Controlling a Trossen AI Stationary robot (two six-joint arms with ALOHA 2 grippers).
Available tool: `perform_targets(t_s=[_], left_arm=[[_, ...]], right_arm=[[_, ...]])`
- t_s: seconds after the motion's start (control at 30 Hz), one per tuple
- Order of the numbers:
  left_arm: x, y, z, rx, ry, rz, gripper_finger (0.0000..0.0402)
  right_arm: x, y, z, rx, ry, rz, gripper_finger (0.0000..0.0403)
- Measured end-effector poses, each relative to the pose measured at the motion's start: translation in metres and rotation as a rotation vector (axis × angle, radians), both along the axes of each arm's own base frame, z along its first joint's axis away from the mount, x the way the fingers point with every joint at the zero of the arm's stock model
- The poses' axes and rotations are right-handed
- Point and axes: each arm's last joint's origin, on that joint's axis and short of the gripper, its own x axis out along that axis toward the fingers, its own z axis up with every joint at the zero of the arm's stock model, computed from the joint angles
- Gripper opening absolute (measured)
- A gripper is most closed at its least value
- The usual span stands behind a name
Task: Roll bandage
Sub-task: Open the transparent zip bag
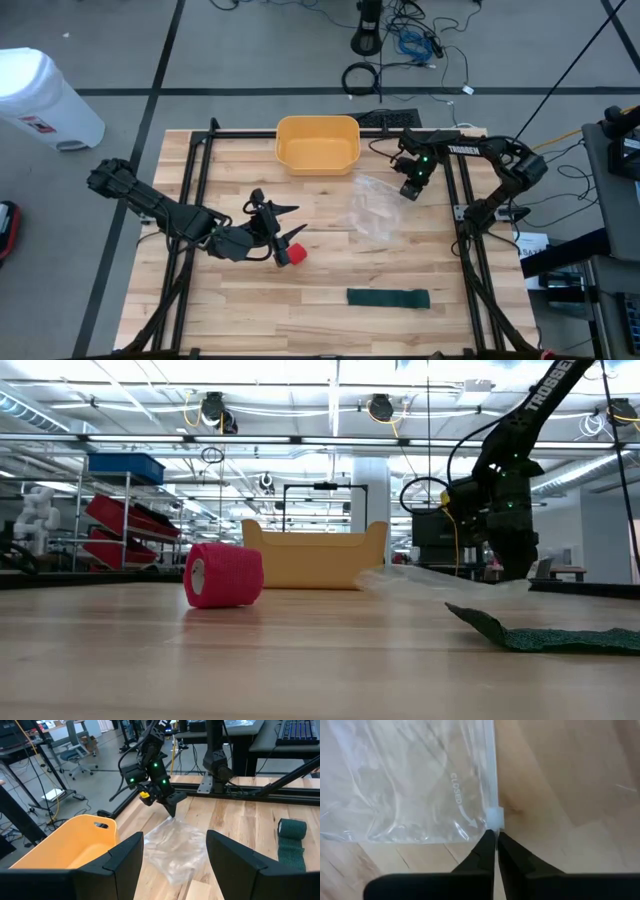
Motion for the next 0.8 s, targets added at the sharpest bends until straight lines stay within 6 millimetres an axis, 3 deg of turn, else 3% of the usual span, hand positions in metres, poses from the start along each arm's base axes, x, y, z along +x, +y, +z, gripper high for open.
perform_targets(t_s=[0.37,0.57,0.8], left_arm=[[0.001,0.001,0.001,-0.006,-0.010,0.006,0.0223],[0.012,0.022,0.000,-0.025,-0.028,0.073,0.0223],[0.047,0.053,-0.018,-0.148,0.037,-0.197,0.0223]], right_arm=[[0.014,0.014,0.010,-0.029,-0.048,0.031,0.0000],[0.022,0.035,0.032,-0.073,-0.101,0.067,0.0000],[0.032,0.071,0.060,-0.132,-0.203,0.158,0.0000]])
